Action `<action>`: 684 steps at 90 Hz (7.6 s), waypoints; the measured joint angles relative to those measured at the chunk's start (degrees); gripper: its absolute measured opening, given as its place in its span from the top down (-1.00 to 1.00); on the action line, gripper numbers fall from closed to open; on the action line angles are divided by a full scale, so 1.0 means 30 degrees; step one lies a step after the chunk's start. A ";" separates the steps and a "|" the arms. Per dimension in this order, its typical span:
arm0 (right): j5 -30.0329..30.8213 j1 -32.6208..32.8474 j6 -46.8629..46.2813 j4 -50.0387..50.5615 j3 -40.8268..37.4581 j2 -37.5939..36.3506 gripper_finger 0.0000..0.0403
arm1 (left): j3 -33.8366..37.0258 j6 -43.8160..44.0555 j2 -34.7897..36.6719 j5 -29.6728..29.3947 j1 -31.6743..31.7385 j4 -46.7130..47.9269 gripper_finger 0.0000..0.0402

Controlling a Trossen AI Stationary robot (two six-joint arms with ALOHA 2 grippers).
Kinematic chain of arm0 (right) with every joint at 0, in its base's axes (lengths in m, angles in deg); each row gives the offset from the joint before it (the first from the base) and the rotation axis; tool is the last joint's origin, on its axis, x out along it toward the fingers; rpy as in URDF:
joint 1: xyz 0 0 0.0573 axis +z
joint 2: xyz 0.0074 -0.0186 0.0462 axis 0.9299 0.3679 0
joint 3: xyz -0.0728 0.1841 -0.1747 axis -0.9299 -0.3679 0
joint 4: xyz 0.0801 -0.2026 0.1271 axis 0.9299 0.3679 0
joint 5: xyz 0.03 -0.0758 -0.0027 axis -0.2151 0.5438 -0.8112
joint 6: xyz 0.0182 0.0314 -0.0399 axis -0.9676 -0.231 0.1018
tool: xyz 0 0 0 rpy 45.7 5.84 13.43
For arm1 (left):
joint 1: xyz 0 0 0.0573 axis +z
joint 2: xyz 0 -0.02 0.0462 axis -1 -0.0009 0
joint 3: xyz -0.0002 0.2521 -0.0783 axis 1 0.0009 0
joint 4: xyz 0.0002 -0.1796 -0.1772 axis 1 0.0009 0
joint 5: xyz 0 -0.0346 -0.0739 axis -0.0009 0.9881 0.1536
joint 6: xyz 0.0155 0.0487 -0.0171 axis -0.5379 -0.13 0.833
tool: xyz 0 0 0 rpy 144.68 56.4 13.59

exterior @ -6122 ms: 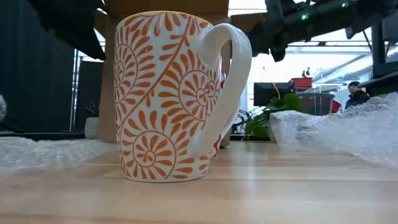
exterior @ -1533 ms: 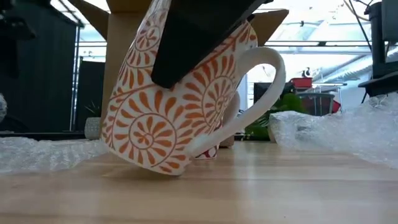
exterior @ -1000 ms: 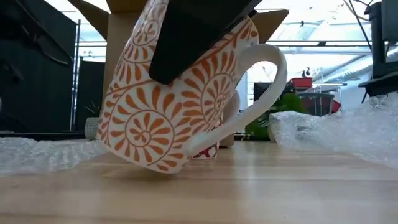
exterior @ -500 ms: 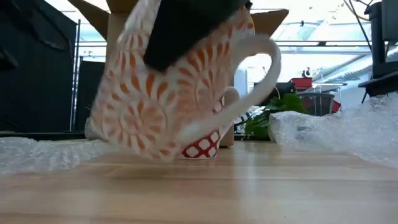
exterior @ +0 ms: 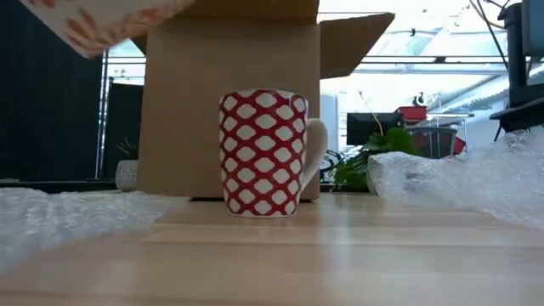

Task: Wrap mug
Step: Wrap the yellow mug with bubble wrap

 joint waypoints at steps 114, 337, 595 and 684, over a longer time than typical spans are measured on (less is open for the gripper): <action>-0.0029 -0.1596 0.2481 -0.5951 0.0000 0.1056 0.98 | 0.0035 0.5119 -0.7507 0.2848 -0.2288 -0.5497 0.84; -0.3034 -0.3311 0.1359 0.0966 0.6929 0.7585 0.99 | 0.0044 0.5048 -0.1636 -0.3481 -0.1190 0.2820 0.25; -0.3562 -0.3465 0.0360 0.3929 0.6870 0.6302 0.78 | 0.0125 0.8497 -0.8534 -0.5310 0.5939 1.0885 0.25; -0.3577 -0.3050 0.2430 0.1493 0.6870 0.6309 0.35 | 0.0058 0.8384 -0.8498 -0.4903 0.5684 1.0957 0.25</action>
